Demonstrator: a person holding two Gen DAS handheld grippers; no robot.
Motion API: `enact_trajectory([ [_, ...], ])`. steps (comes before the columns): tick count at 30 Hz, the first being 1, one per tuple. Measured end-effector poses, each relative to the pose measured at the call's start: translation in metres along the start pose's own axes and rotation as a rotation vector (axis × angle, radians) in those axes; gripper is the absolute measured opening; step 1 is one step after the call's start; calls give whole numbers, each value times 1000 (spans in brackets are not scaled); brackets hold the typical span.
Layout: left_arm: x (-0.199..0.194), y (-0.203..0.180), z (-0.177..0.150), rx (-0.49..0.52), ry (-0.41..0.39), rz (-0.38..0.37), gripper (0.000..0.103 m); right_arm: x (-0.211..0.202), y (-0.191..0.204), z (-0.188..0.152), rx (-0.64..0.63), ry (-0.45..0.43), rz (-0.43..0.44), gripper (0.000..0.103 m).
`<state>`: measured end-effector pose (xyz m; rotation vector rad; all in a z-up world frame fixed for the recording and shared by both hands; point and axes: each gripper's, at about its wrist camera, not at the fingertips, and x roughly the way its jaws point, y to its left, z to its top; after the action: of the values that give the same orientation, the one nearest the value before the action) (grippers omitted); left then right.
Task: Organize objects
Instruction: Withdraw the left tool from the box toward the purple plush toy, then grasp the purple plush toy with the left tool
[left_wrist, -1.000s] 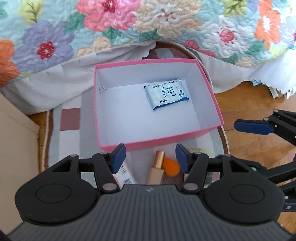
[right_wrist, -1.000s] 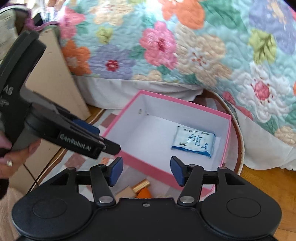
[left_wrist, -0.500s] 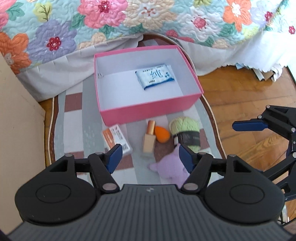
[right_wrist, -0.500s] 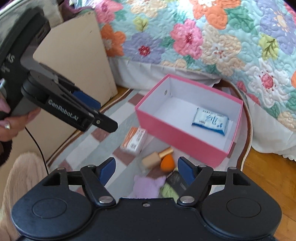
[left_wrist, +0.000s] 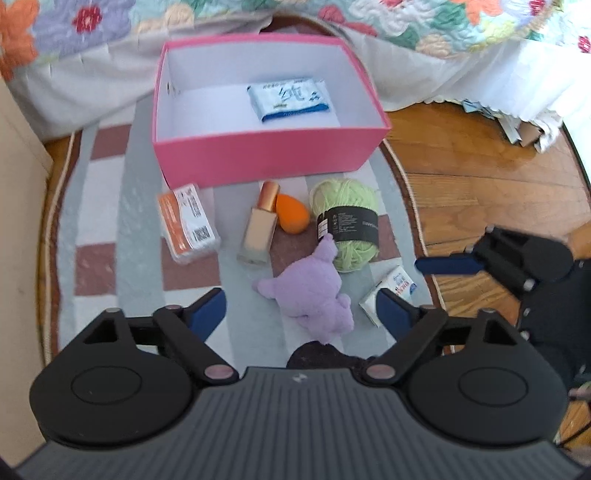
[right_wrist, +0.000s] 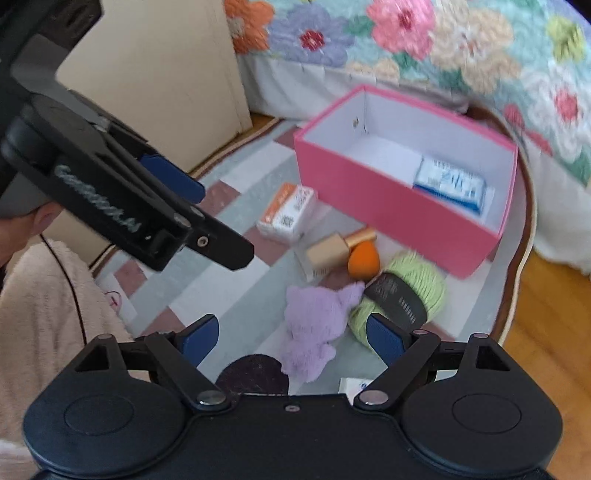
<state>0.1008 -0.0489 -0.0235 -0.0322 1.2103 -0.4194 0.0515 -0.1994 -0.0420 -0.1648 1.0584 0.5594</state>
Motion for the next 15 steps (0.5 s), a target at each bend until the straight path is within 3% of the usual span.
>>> enact_trajectory([
  [5, 41, 11, -10, -93, 13, 44, 92, 35, 4, -17, -25, -6, -25, 90],
  [10, 75, 19, -27, -192, 41, -18, 92, 63, 9, -31, -76, -4, -55, 90],
  [15, 96, 26, -43, -287, 4, -31, 92, 85, 14, -47, -87, -24, -93, 89],
])
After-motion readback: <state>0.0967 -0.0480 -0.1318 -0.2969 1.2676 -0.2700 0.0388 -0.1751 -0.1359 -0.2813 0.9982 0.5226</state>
